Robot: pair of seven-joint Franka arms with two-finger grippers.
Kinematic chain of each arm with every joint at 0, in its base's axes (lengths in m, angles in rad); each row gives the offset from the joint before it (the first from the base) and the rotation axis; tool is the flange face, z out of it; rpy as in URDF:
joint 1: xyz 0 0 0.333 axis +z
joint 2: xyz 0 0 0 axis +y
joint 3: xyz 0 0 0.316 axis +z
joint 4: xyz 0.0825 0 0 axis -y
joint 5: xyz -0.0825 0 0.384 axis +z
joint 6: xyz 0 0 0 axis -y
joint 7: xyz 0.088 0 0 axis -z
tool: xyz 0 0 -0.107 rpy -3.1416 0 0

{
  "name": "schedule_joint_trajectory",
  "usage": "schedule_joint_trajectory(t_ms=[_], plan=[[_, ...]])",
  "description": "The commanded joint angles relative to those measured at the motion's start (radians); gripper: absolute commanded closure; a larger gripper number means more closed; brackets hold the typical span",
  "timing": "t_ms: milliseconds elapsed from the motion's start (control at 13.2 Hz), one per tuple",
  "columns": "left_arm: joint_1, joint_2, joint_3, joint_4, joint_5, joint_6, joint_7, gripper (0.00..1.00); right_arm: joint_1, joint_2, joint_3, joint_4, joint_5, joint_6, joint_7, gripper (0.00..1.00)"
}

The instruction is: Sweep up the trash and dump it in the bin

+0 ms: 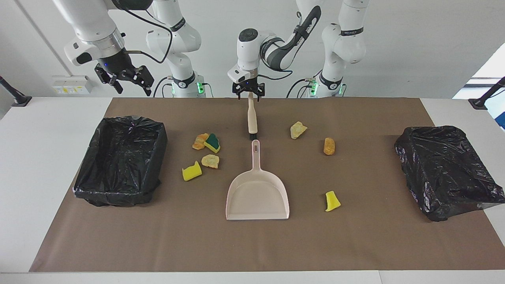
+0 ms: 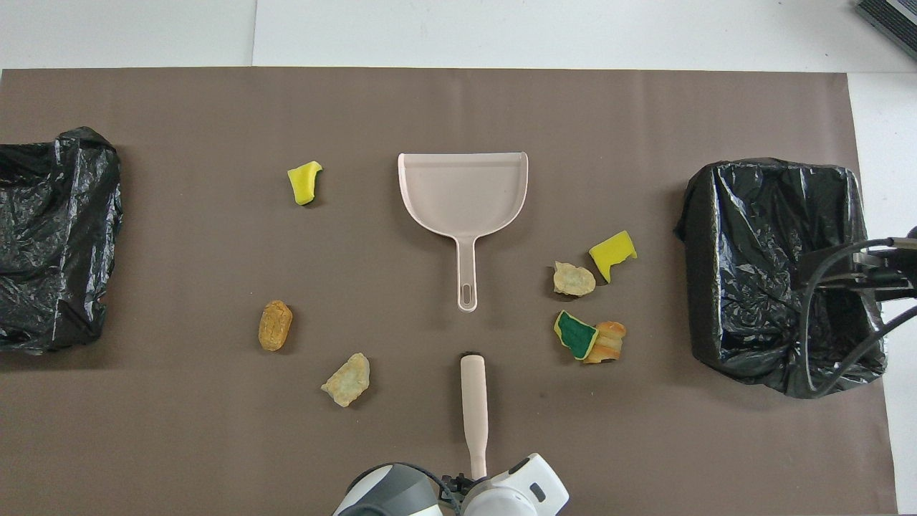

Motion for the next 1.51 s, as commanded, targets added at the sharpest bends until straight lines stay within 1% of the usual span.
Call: schedule_joint_trajectory(t_ms=[0,76,151,302,454,605,680,832,983,1058,1134,1210,1285,1361,1436], plan=[[-0.010,-0.016,0.018,-0.016,-0.017,-0.033,-0.006,0.81,-0.016,-0.022,0.010,-0.022,0.015,-0.001,-0.028,0.00],[-0.005,-0.016,0.021,-0.013,-0.020,-0.046,-0.006,0.99,-0.015,-0.021,0.012,-0.022,0.017,-0.001,-0.029,0.00],[0.004,-0.019,0.027,-0.005,-0.020,-0.075,-0.006,1.00,-0.015,-0.021,0.012,-0.025,0.017,-0.001,-0.035,0.00],[0.071,-0.035,0.027,0.042,-0.018,-0.168,0.011,1.00,0.017,-0.018,0.012,-0.030,0.017,0.006,-0.022,0.00],[0.125,-0.071,0.030,0.088,-0.017,-0.266,0.043,1.00,0.039,-0.003,0.012,-0.021,0.017,0.028,-0.014,0.00],[0.189,-0.114,0.031,0.095,-0.006,-0.322,0.059,1.00,0.045,0.016,0.013,-0.016,0.020,0.068,0.020,0.00],[0.232,-0.128,0.031,0.095,0.006,-0.335,0.060,1.00,0.066,0.043,0.019,0.002,0.029,0.082,0.040,0.00],[0.319,-0.121,0.031,0.128,0.069,-0.333,0.116,1.00,0.102,0.132,0.021,0.063,0.051,0.091,0.131,0.00],[0.439,-0.111,0.031,0.150,0.077,-0.323,0.285,1.00,0.155,0.239,0.021,0.151,0.054,0.093,0.199,0.00],[0.500,-0.092,0.031,0.173,0.080,-0.316,0.384,1.00,0.178,0.299,0.021,0.192,0.054,0.098,0.239,0.00],[0.560,-0.046,0.031,0.226,0.100,-0.310,0.487,1.00,0.206,0.364,0.021,0.235,0.057,0.119,0.288,0.00],[0.615,0.012,0.031,0.306,0.107,-0.308,0.600,1.00,0.237,0.414,0.030,0.248,0.069,0.152,0.328,0.00],[0.663,0.080,0.031,0.387,0.109,-0.314,0.690,1.00,0.281,0.445,0.035,0.240,0.075,0.230,0.380,0.00],[0.697,0.129,0.031,0.444,0.109,-0.314,0.745,1.00,0.306,0.470,0.035,0.240,0.083,0.280,0.423,0.00],[0.743,0.169,0.031,0.485,0.121,-0.308,0.806,1.00,0.324,0.497,0.035,0.238,0.097,0.303,0.445,0.00]])
